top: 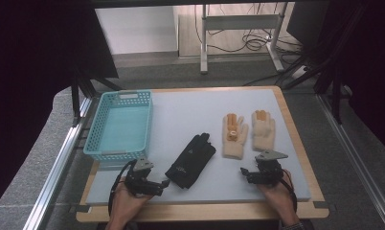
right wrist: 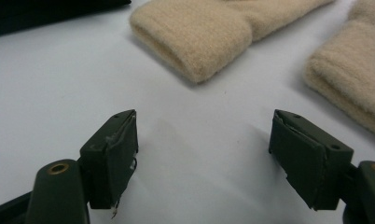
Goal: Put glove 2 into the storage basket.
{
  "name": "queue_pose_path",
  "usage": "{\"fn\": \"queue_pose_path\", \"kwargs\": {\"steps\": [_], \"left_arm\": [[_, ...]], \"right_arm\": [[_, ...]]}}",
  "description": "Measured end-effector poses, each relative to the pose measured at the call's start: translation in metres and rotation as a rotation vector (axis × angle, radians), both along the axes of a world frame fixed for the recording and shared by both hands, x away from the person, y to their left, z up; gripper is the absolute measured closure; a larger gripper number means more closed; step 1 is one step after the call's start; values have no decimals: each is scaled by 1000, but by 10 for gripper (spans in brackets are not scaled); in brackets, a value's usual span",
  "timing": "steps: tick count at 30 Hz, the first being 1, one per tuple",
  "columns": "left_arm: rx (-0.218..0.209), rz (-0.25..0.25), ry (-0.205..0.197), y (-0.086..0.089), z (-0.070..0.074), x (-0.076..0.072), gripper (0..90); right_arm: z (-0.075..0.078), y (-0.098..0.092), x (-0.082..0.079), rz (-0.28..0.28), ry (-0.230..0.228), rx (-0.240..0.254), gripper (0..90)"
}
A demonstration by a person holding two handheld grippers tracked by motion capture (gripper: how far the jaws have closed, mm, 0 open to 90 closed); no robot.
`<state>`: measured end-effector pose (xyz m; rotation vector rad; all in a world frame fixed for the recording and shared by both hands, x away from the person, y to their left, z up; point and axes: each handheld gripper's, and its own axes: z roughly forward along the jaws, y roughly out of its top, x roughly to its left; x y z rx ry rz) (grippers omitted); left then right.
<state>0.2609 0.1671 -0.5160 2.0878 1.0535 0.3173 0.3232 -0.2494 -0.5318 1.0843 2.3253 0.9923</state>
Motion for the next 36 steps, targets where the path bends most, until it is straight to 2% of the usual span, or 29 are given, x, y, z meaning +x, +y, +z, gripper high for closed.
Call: {"fn": "queue_pose_path", "kwargs": {"steps": [3,5,6,9,10,12,13,14,15,23,26,27,28,29,30,33,36], "left_arm": [[1,-16,-7,-9,6,2,50],[3,-32,-8,-23,13,6,42],[3,-32,-8,-23,13,6,39],[22,-38,-4,-38,17,15,30],[20,-39,7,-46,18,23,25],[21,-39,14,-49,18,26,18],[26,-38,32,-58,17,36,12],[26,-38,32,-58,17,36,10],[29,-39,43,-65,15,43,9],[41,-28,70,-85,9,60,0],[66,-25,73,-93,4,68,0],[87,-13,75,-96,1,74,0],[87,-13,75,-96,1,74,0],[100,-4,90,-97,-4,80,0],[100,-4,90,-97,-4,80,0],[76,-11,128,-100,-11,86,0],[88,-25,136,-104,-12,84,0]], "right_arm": [[0,0,0,-1,0,0,232],[0,0,0,-1,0,0,232],[0,0,0,-1,0,0,232],[0,0,0,0,0,0,232],[0,0,0,-1,0,0,233],[0,0,0,-1,0,0,232],[0,0,0,0,-1,0,232],[0,0,0,-1,0,1,232],[0,0,0,-1,0,1,232],[0,0,0,-1,-1,1,232],[0,0,0,-1,0,1,232],[0,0,0,-1,-1,1,232],[0,0,0,-1,-1,1,232],[0,0,0,-1,-1,1,232],[0,0,0,-1,-1,1,232],[0,0,0,-1,0,1,232],[0,0,0,-1,-1,0,232]]}}
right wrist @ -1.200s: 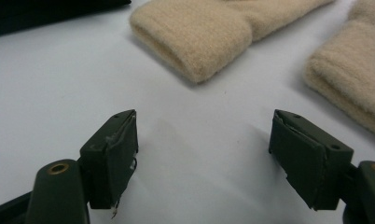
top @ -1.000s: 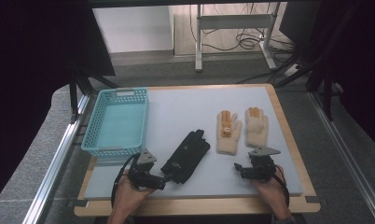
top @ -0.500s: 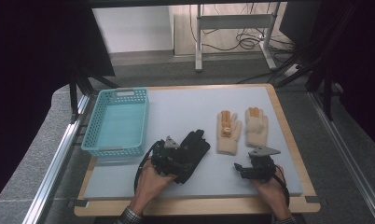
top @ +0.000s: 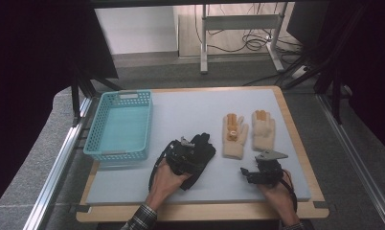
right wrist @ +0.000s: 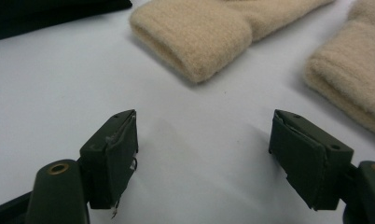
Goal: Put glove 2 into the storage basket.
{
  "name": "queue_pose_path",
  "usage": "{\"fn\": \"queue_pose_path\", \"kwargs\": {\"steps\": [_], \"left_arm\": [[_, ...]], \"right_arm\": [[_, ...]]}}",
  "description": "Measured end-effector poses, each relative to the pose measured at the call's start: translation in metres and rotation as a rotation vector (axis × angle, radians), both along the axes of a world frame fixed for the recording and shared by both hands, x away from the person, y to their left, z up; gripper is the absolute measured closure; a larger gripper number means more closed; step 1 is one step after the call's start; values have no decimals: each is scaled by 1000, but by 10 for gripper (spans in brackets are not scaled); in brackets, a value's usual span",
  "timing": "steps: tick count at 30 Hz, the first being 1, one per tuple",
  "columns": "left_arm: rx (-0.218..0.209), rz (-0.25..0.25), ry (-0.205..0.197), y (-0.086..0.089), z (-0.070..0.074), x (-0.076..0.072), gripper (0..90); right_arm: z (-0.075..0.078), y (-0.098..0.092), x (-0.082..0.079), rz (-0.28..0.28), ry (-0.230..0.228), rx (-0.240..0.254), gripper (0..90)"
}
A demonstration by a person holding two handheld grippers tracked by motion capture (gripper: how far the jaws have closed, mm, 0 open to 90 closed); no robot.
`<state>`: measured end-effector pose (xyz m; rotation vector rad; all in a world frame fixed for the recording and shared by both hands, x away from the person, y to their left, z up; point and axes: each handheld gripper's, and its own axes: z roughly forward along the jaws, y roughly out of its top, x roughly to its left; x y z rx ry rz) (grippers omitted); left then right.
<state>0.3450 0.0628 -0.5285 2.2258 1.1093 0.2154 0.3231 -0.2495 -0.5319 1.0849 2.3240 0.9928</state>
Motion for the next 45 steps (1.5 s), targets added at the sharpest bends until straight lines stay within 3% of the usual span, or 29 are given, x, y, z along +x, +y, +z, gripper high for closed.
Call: {"fn": "queue_pose_path", "kwargs": {"steps": [1,4,8,12,18,19,21,22,29,34,45], "left_arm": [[56,-3,-23,-7,-2,-4,0],[96,-8,-40,-12,-5,-5,0],[78,14,-22,-7,-5,-1,3],[97,32,-17,-6,-1,1,88],[86,60,-24,9,4,4,458],[85,57,-20,11,5,5,458],[73,52,-8,15,6,8,571],[48,29,9,19,8,10,647],[69,40,-23,20,20,14,666],[69,65,-50,26,45,22,664],[62,121,-56,52,87,45,662]], "right_arm": [[0,0,0,0,0,1,232],[0,0,0,0,0,0,232],[0,0,0,-1,0,0,232],[0,0,0,0,0,0,232],[0,0,0,0,0,-1,232],[0,0,0,0,0,-1,232],[0,0,0,-1,0,-1,232],[0,0,0,0,0,-1,232],[0,0,0,-1,0,0,232],[0,0,0,1,0,0,232],[0,0,0,1,0,0,231]]}}
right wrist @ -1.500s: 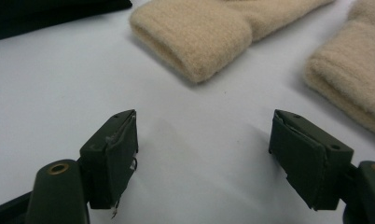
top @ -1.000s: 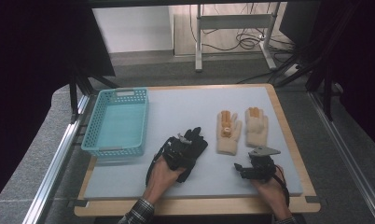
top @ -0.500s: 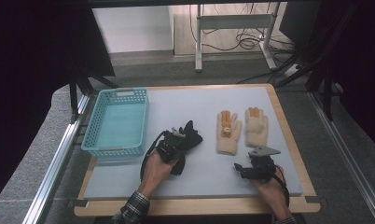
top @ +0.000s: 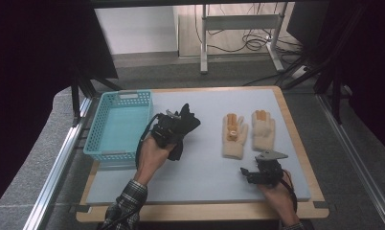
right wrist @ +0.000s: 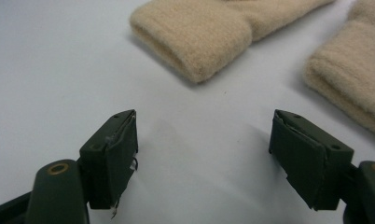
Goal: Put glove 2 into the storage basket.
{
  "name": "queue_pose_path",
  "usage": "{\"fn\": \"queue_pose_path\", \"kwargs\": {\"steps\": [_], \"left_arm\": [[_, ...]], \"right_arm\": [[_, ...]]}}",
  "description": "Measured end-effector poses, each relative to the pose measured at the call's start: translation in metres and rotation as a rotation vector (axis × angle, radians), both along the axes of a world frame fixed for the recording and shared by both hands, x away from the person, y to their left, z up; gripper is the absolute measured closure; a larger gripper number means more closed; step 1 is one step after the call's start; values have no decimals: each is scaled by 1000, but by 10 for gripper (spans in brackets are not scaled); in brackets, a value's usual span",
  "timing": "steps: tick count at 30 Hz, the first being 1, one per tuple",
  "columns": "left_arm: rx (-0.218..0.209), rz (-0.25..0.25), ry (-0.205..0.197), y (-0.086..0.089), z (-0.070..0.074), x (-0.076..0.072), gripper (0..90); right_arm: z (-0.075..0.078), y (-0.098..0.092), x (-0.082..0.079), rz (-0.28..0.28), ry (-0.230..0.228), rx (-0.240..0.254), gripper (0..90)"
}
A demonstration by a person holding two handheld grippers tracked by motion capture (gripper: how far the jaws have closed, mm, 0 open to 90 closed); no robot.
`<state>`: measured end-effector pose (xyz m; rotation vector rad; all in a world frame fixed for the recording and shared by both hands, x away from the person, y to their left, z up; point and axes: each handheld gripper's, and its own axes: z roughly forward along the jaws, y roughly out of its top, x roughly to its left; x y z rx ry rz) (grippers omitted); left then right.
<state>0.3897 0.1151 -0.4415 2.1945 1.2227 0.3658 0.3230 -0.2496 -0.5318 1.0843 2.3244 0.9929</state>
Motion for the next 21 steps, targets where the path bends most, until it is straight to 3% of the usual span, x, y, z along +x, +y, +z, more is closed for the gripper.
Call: {"fn": "queue_pose_path", "kwargs": {"steps": [7,12,13,18,19,21], "left_arm": [[1,57,-9,23,19,11,661],[3,127,-4,54,27,24,659],[3,127,-4,54,27,24,658],[18,196,0,85,27,33,658],[25,222,5,97,26,35,657],[26,235,8,104,25,36,657]], "right_arm": [[0,0,0,0,0,1,231],[0,0,0,-2,0,2,230],[0,0,0,-2,0,2,230],[0,0,0,-1,0,2,230],[0,0,0,-1,0,2,230],[0,0,0,0,0,1,230]]}}
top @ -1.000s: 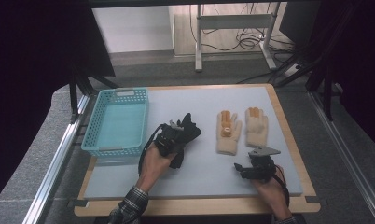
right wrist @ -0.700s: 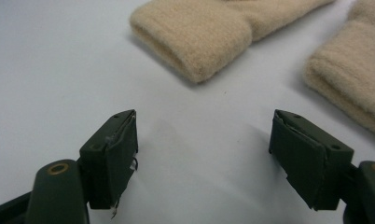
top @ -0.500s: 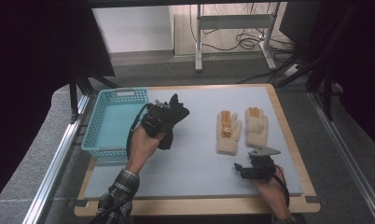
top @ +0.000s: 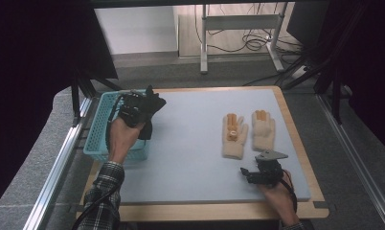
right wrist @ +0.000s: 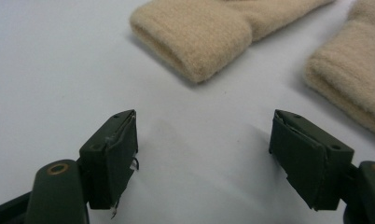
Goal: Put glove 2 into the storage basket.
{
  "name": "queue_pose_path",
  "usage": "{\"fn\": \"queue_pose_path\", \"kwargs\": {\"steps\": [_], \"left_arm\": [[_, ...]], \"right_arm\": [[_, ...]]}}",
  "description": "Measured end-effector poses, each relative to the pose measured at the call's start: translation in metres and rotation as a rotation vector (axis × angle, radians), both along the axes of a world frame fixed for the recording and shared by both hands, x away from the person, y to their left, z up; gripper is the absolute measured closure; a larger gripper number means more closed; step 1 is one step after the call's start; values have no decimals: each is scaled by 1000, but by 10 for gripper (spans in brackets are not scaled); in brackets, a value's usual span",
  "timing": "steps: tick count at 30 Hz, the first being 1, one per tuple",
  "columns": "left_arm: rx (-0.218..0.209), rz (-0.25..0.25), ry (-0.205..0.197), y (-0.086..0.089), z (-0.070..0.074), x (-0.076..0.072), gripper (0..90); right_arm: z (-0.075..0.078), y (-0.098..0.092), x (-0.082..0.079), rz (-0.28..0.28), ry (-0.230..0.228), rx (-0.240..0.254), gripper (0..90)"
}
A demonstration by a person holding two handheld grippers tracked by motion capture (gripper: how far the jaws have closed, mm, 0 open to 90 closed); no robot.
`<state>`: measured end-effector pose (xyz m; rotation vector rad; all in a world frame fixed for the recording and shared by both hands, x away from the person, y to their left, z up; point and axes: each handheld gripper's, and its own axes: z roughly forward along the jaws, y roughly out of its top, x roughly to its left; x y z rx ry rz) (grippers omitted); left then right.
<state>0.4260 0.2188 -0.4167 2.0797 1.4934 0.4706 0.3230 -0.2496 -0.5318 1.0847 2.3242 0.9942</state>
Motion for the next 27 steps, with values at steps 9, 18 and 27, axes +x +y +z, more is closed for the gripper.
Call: {"fn": "queue_pose_path", "kwargs": {"steps": [9,18,27], "left_arm": [[2,111,45,54,-16,13,653],[50,200,134,88,-49,29,641],[134,225,221,98,-80,44,619]], "right_arm": [[0,0,0,0,1,1,230],[0,0,0,1,2,2,229],[0,0,0,1,2,2,228]]}}
